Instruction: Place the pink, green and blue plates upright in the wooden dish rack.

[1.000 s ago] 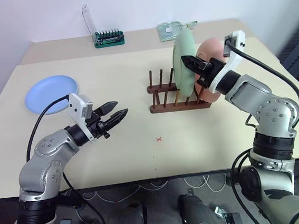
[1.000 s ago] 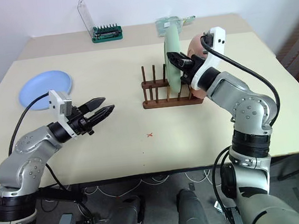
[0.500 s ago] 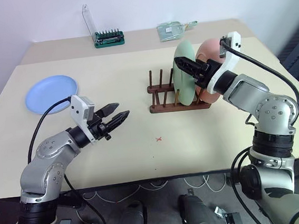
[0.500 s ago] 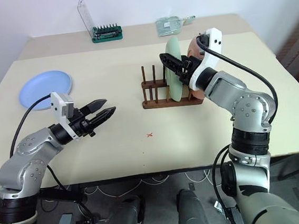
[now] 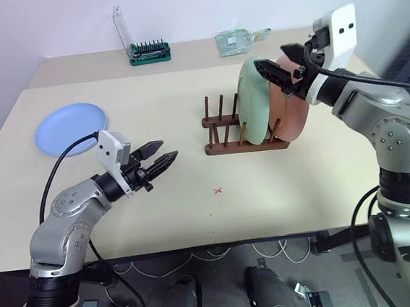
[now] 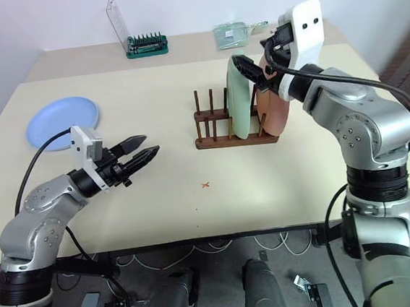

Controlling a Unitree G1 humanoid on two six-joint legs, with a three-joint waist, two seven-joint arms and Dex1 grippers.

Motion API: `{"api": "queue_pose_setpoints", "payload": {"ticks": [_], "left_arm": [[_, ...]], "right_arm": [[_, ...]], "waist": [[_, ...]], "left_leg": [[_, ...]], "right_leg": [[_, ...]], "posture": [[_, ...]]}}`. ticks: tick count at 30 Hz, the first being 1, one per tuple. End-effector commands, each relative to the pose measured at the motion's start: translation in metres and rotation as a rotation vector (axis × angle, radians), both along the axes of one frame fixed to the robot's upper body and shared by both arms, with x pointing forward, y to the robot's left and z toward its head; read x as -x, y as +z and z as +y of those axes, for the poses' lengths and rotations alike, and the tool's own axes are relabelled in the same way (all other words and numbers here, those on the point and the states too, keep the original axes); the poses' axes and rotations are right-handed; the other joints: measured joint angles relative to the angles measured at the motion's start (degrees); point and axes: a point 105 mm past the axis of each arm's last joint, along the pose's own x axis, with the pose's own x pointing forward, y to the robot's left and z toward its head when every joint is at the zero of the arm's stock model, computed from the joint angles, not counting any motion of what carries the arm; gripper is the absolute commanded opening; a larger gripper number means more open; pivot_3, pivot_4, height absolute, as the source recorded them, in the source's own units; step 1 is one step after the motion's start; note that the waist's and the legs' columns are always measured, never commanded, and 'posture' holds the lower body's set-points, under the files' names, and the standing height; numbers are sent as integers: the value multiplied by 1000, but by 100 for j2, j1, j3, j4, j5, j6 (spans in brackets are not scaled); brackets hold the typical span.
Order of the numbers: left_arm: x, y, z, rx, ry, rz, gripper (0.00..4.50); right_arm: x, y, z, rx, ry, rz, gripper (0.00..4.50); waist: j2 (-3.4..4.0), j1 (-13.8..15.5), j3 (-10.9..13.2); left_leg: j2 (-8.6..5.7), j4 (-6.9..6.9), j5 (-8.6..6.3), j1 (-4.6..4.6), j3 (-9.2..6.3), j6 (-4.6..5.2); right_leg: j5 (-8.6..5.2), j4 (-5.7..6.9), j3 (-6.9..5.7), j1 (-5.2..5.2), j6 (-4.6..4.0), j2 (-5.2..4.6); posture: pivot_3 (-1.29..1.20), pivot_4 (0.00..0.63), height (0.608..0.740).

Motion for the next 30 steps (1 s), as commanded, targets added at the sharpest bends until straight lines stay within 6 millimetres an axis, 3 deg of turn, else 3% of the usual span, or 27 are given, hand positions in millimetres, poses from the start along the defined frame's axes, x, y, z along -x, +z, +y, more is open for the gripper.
{"api": "queue_pose_setpoints", "payload": {"ticks": [1,4,6,8,12,17,22,25,30], "left_arm": [[-39,31,75,92,451,-100,3281],[-56,35,128,192,750,-44,4488],[-63,25,171,276,990,73,4488],[-64,15,193,332,1107,160,4488],[-66,6,213,403,1221,226,4488],[-78,-26,218,411,1249,427,4488],[-79,-38,225,495,1295,506,4488],[-82,-36,225,564,1290,493,3684],[-83,-35,225,576,1294,472,1032]], "right_arm": [[30,13,57,325,183,-292,3692],[23,1,79,433,197,-384,3692],[21,-4,96,404,245,-393,3692],[22,-10,108,397,283,-393,3692],[20,-21,116,409,312,-389,3692],[21,-26,113,408,314,-375,3692],[21,-31,109,423,295,-368,3692],[21,-33,107,422,283,-357,3692],[21,-36,105,424,270,-347,3692]], "waist": [[-3,-35,0],[-9,-108,-4],[-10,-114,-4],[-10,-115,-3],[-21,-72,-5],[-27,22,-7],[-27,-5,-8],[-27,-24,-8],[-28,-25,-8]], "left_leg": [[3,0,0,0,-1,-1],[9,-1,1,4,-1,-1],[4,0,2,4,-2,-4],[0,2,4,0,-7,-6],[-3,2,11,-7,-12,-19],[-4,3,9,-13,-13,-16],[-4,1,9,-12,-13,-16],[-3,-1,10,-12,-12,-18],[-3,-2,11,-13,-10,-19]], "right_leg": [[0,1,-1,-2,1,3],[0,3,-2,-4,3,8],[1,4,-1,-1,4,3],[2,4,-2,-4,4,2],[2,5,-3,-10,4,1],[3,12,-5,-18,3,1],[3,14,-5,-22,3,2],[3,20,-4,-27,3,1],[3,26,-3,-32,3,1]], "posture": [[0,150,740],[0,150,740],[0,150,740],[0,150,740],[0,150,740],[0,150,740],[0,150,740],[0,150,740],[0,150,740]]}}
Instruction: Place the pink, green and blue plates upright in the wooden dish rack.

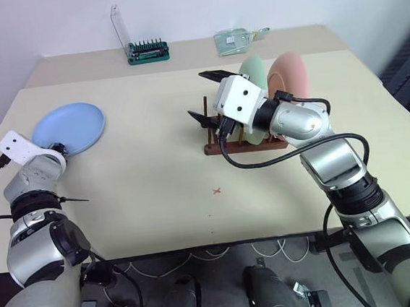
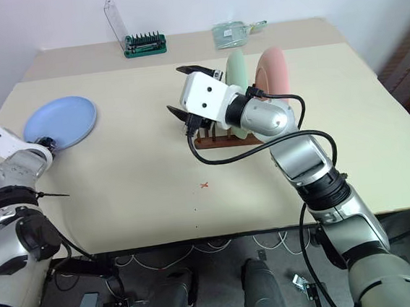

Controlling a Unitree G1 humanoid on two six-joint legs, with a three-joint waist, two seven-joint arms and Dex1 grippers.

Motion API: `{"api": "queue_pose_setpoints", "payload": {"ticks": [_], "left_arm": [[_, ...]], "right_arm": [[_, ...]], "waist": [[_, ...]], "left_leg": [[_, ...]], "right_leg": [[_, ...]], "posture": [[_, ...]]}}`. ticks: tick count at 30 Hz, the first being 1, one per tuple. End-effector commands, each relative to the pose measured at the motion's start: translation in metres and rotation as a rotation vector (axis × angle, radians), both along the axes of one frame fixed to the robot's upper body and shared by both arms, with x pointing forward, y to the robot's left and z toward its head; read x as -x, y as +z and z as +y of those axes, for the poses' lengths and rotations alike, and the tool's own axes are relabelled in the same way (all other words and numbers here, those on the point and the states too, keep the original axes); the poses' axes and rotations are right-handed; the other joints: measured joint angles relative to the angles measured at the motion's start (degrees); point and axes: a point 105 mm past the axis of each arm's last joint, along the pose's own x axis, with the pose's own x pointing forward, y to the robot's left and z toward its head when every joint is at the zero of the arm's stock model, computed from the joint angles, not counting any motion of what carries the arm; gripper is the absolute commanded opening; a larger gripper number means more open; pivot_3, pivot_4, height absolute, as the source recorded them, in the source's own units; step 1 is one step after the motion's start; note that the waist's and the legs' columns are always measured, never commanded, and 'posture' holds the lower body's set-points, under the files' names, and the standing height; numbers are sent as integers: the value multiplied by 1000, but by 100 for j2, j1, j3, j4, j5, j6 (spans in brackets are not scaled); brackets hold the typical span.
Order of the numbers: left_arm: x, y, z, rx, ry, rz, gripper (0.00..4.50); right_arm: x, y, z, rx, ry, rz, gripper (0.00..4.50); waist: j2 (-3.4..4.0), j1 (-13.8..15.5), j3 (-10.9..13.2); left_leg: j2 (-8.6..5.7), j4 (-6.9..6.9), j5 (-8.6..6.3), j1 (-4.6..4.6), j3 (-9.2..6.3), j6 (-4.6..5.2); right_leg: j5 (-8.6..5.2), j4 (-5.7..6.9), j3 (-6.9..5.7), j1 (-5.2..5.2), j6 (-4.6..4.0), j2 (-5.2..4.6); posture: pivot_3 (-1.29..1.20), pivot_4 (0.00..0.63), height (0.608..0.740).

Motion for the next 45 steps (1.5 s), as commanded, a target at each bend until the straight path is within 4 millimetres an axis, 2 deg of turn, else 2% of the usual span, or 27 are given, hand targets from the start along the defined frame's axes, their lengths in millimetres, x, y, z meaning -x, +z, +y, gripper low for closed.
{"api": "queue_pose_setpoints", "payload": {"ticks": [1,2,6,7,8,11,14,18,22,27,32,39,43,45], "left_arm": [[-2,21,6,-24,21,-77,585],[-4,28,3,-42,5,-103,53],[-12,79,-13,-159,-72,-329,20],[-12,99,-25,-232,-122,-392,20],[-10,123,-47,-305,-191,-472,20],[3,157,-96,-421,-314,-579,20],[13,165,-119,-474,-358,-580,20],[24,174,-164,-488,-475,-572,20],[29,169,-189,-496,-573,-498,20],[35,168,-200,-474,-633,-468,20],[38,173,-211,-436,-668,-470,20],[39,177,-209,-434,-671,-486,20],[43,177,-220,-435,-740,-488,20],[45,176,-223,-430,-757,-486,0]], "right_arm": [[8,14,1,-20,12,-57,3692],[8,13,1,-13,11,-62,3692],[7,11,1,26,6,-96,3692],[8,10,2,59,10,-123,3692],[9,7,6,86,24,-150,3692],[11,0,15,154,51,-218,3692],[11,-6,19,224,57,-283,3692],[3,-14,24,331,38,-405,3692],[-2,-10,27,348,21,-480,3692],[-5,-11,32,356,22,-507,3692],[-6,-23,37,397,45,-495,3692],[-6,-31,34,433,57,-464,3692],[-13,-33,30,449,15,-452,3692],[-14,-32,29,447,6,-444,3139]], "waist": [[0,5,0],[-1,7,0],[-1,27,0],[-2,25,0],[-2,22,0],[-4,24,0],[-4,5,-1],[-3,-24,-1],[-3,-12,-1],[-3,-2,-1],[-4,9,-1],[-4,2,-1],[-4,8,-1],[-4,7,-1]], "left_leg": [[0,0,0,0,1,0],[0,0,0,0,1,0],[0,2,0,-3,0,-1],[-1,4,1,-8,-1,-1],[-1,6,1,-12,0,-1],[-1,21,13,-48,-2,-24],[-2,30,14,-54,2,-25],[2,27,14,-46,4,-25],[1,31,15,-48,5,-26],[1,31,17,-48,4,-29],[0,32,18,-50,4,-31],[1,31,20,-49,4,-34],[0,32,20,-49,4,-34],[0,33,20,-50,4,-34]], "right_leg": [[0,0,0,0,0,0],[0,0,0,0,0,0],[0,-1,0,2,0,-1],[0,-3,-1,1,0,-1],[1,-4,-1,-2,0,-1],[2,-2,-1,-30,1,-2],[8,-2,3,-35,4,-2],[10,7,4,-36,1,3],[10,8,6,-37,0,3],[10,8,5,-37,0,4],[10,6,5,-36,0,4],[10,6,6,-36,0,4],[10,5,6,-35,0,4],[10,5,6,-35,0,4]], "posture": [[0,150,740],[0,150,740],[0,150,740],[0,150,740],[0,150,740],[0,150,740],[0,150,740],[0,150,740],[0,150,740],[0,150,740],[0,150,740],[0,150,740],[0,150,740],[0,150,740]]}}
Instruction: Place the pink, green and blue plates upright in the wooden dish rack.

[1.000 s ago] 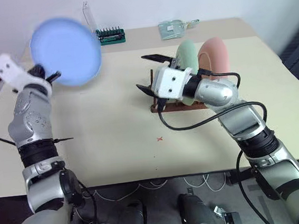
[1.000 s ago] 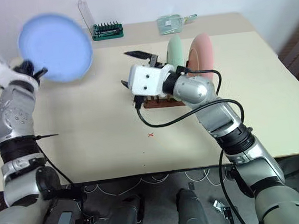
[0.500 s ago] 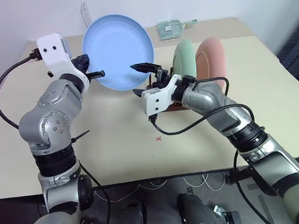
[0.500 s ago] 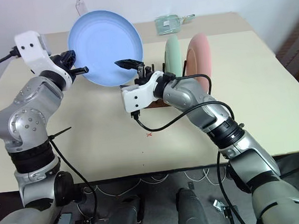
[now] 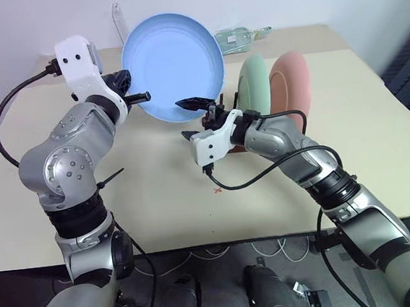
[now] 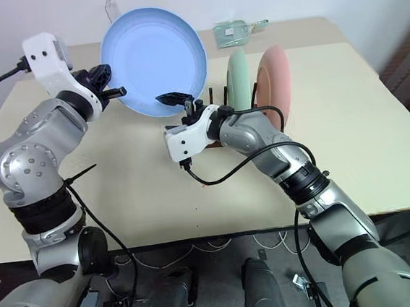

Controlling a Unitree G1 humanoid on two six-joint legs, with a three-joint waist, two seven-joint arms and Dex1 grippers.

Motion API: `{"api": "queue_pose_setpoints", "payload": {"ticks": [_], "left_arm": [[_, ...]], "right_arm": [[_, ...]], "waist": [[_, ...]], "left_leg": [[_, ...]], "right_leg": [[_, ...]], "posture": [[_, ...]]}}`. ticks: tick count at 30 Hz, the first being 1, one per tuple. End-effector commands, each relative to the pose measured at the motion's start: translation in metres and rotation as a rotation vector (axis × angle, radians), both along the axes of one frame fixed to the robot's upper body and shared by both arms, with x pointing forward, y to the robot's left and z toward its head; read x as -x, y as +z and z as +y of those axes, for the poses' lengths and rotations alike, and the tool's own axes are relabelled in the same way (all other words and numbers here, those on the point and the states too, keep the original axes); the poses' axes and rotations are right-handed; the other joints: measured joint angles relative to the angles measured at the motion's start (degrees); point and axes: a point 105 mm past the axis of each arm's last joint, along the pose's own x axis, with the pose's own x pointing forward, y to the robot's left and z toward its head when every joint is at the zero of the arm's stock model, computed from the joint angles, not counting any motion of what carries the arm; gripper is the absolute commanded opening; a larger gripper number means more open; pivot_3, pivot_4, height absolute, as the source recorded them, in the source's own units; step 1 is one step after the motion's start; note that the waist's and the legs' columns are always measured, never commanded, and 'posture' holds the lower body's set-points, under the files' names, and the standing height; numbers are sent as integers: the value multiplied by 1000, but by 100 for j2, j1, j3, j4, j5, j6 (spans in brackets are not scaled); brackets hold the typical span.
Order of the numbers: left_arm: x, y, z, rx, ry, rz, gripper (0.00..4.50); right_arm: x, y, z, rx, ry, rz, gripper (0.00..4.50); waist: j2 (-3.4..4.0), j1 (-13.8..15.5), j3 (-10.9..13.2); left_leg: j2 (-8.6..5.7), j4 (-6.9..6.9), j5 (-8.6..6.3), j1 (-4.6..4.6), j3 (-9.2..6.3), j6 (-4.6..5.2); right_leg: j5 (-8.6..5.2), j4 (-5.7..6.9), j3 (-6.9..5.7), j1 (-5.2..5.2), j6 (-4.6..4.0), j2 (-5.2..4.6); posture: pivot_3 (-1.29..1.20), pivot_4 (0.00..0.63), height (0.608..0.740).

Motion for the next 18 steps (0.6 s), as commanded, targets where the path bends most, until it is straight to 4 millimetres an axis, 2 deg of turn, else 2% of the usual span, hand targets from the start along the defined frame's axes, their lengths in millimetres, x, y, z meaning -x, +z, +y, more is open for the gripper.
{"api": "queue_pose_setpoints", "payload": {"ticks": [1,2,5,7,10,12,14,16,18], "left_arm": [[11,21,-8,0,-47,-80,0],[12,20,-8,2,-48,-79,0],[12,21,-7,9,-42,-79,0],[12,22,-6,23,-45,-86,0],[16,36,-1,118,-47,-172,978],[19,50,6,195,-32,-248,1919],[20,67,33,293,73,-339,2907],[21,76,68,377,204,-398,2907],[23,76,97,329,313,-424,2907]], "right_arm": [[-1,12,-2,-26,-11,-24,2859],[-1,11,-2,-24,-12,-26,2448],[0,11,-2,-19,-12,-32,815],[0,12,-2,-20,-10,-35,83],[2,15,-1,-37,-4,-50,0],[4,18,1,-55,9,-55,0],[7,23,4,-85,29,-54,0],[10,26,6,-106,52,-54,0],[14,31,8,-143,71,-45,0]], "waist": [[0,1,0],[0,1,0],[0,-9,0],[0,-9,0],[-1,4,-1],[-1,9,0],[-1,0,0],[-1,-14,0],[0,-46,-1]], "left_leg": [[0,0,0,0,0,0],[0,0,0,0,0,0],[0,0,0,0,0,0],[1,-1,0,0,0,0],[0,1,0,0,0,0],[0,2,0,-1,0,-1],[0,2,1,-1,0,-2],[1,1,1,0,1,-2],[3,-4,1,7,4,-2]], "right_leg": [[0,0,0,0,0,0],[0,0,0,0,0,0],[0,0,0,0,0,0],[0,1,0,0,0,0],[0,0,0,1,0,0],[0,-1,0,1,-1,0],[0,-1,0,0,-1,0],[1,-1,0,0,-1,0],[1,-1,1,0,-3,0]], "posture": [[0,150,740],[0,150,740],[0,150,740],[0,150,740],[0,150,740],[0,150,740],[0,150,740],[0,150,740],[0,150,740]]}}
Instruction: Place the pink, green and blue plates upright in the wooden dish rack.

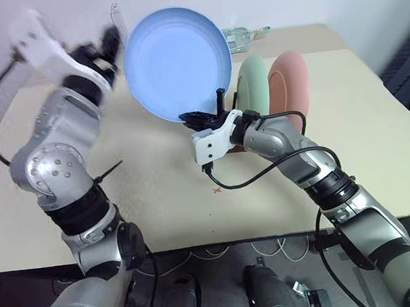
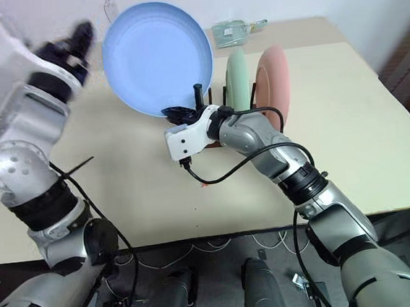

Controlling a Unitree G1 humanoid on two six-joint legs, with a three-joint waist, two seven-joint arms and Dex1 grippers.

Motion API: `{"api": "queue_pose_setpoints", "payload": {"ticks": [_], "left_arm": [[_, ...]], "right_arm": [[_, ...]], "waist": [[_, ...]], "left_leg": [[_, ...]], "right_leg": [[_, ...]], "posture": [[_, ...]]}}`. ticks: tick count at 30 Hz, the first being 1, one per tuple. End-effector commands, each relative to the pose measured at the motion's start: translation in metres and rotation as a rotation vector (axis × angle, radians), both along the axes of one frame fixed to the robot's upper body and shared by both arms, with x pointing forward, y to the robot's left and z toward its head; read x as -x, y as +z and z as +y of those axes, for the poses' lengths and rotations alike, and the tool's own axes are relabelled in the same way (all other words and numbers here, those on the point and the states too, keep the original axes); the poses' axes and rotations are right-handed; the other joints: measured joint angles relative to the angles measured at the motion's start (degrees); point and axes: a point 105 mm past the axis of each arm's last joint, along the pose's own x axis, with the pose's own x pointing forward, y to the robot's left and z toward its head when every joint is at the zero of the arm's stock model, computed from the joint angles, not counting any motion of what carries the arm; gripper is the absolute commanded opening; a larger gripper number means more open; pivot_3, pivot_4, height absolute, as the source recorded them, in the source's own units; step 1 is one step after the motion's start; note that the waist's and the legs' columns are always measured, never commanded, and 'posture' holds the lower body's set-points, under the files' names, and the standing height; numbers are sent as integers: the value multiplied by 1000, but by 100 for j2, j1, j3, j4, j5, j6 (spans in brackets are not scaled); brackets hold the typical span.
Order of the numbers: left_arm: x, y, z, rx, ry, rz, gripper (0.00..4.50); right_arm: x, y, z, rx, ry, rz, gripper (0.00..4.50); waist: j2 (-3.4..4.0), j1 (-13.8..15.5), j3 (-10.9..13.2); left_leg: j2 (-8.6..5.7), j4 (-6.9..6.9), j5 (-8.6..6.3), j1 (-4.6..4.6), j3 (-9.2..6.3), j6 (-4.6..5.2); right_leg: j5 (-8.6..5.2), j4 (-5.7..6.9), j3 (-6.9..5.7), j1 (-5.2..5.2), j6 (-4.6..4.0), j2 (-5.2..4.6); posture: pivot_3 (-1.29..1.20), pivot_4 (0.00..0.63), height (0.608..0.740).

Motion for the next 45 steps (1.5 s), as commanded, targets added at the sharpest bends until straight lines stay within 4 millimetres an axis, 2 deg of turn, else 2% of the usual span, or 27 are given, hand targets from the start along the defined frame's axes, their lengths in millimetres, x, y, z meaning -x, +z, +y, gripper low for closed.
{"api": "queue_pose_setpoints", "payload": {"ticks": [1,3,5,6,7,10,12,15,18,21,27,36,38,45], "left_arm": [[11,9,53,1,206,-61,2907],[11,9,58,-18,227,-67,2907],[11,-4,83,-131,299,-21,2907],[10,-16,93,-240,330,25,2907],[8,-30,94,-336,307,61,2907],[7,-72,70,-570,126,113,2907],[11,-91,54,-659,26,110,2907],[19,-130,27,-699,-141,145,2907],[27,-151,1,-717,-277,149,2907],[33,-159,-15,-714,-370,143,2907],[41,-172,-34,-750,-481,149,2907],[47,-178,-42,-761,-535,155,2907],[47,-178,-43,-762,-535,155,2907],[46,-182,-44,-765,-534,165,2907]], "right_arm": [[13,31,3,-122,61,-51,0],[13,32,4,-135,68,-46,0],[18,51,4,-304,102,54,0],[22,62,4,-407,135,123,0],[26,72,4,-521,170,219,0],[39,86,4,-737,289,507,0],[44,91,3,-827,333,644,0],[50,96,0,-998,397,886,0],[41,89,-9,-1149,334,1023,0],[33,84,-16,-1217,281,1094,0],[15,67,-27,-1360,192,1247,0],[-4,51,-34,-1486,87,1401,0],[-4,52,-34,-1478,84,1396,0],[14,76,-25,-1374,204,1297,0]], "waist": [[1,-27,-1],[1,-36,-1],[-3,-25,-3],[-1,-48,-2],[-1,-86,-2],[1,-99,-5],[0,-72,-5],[2,-77,-4],[3,-83,-4],[6,-81,-2],[14,-112,-2],[17,-109,-4],[17,-108,-4],[19,-122,-4]], "left_leg": [[0,-4,0,4,3,0],[0,-3,0,2,2,0],[-2,3,0,0,-2,0],[-1,2,0,1,-2,0],[-1,0,0,1,-2,0],[-1,-10,0,5,-2,1],[-1,-4,-9,4,-12,16],[0,-6,-15,2,-15,27],[2,-12,-15,2,-16,27],[1,-12,-15,2,-13,27],[2,-13,-16,5,-8,28],[4,-12,-15,11,-4,29],[4,-11,-15,14,-4,29],[4,-10,-16,16,-1,30]], "right_leg": [[0,1,3,0,0,0],[0,2,3,1,0,0],[0,-1,1,6,0,0],[0,0,2,6,0,1],[0,2,2,3,0,1],[0,8,5,2,-1,1],[0,4,-1,7,-2,1],[4,5,0,4,-8,0],[4,11,0,-5,-11,0],[5,13,0,-6,-12,1],[5,19,1,-8,-12,1],[5,35,2,-11,-13,1],[4,38,2,-9,-13,1],[4,38,2,-6,-13,1]], "posture": [[0,150,740],[0,150,740],[0,150,740],[0,150,740],[0,150,740],[0,150,740],[0,150,740],[0,150,740],[0,150,740],[0,150,740],[0,150,740],[0,150,740],[0,150,740],[0,150,740]]}}
